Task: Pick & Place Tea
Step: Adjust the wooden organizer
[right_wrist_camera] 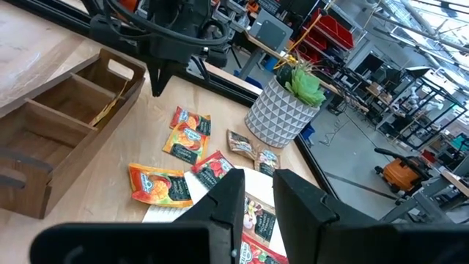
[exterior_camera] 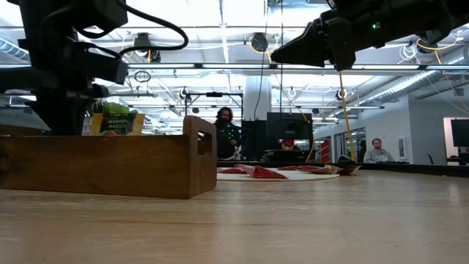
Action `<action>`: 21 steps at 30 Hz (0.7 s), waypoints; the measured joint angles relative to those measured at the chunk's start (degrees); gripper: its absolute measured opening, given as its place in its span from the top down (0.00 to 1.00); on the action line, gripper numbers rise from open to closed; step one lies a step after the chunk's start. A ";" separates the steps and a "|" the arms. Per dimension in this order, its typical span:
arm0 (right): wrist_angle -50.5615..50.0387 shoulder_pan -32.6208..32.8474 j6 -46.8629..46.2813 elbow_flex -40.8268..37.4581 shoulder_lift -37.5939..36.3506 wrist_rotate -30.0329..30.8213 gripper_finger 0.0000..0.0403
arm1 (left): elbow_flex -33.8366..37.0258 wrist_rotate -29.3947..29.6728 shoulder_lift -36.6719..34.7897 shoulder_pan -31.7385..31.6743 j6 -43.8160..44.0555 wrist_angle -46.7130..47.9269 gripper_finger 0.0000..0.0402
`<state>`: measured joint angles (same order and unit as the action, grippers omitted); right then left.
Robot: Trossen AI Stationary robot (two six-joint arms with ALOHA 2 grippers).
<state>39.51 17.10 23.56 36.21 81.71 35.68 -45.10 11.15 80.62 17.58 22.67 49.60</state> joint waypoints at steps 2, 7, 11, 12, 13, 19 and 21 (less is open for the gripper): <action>-0.19 0.00 0.04 0.00 0.00 0.00 0.85 | 0.00 -1.18 0.00 0.00 0.12 0.02 1.00; -0.42 0.00 0.04 0.00 0.00 0.00 0.85 | -0.01 -2.39 1.10 0.08 0.56 -0.39 1.00; -0.79 0.00 -0.18 0.00 0.00 0.00 0.85 | -0.01 -4.59 3.21 0.17 0.99 -1.68 1.00; -0.90 0.02 -0.20 0.00 0.00 0.00 0.85 | -0.01 -5.77 3.56 0.17 1.03 -2.25 1.00; -0.93 0.04 -0.22 0.00 0.00 0.00 0.85 | -0.01 -6.62 3.73 0.17 1.01 -2.99 1.00; -1.07 0.04 -0.34 0.00 0.00 0.00 0.85 | -0.01 -8.77 3.93 0.17 1.89 -3.72 1.00; -1.07 0.04 -0.36 0.00 0.00 0.00 0.85 | -0.01 -9.55 3.93 0.17 1.96 -3.71 1.00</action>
<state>38.44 17.15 23.20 36.21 81.71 35.68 -45.10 1.60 84.55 17.76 24.63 45.89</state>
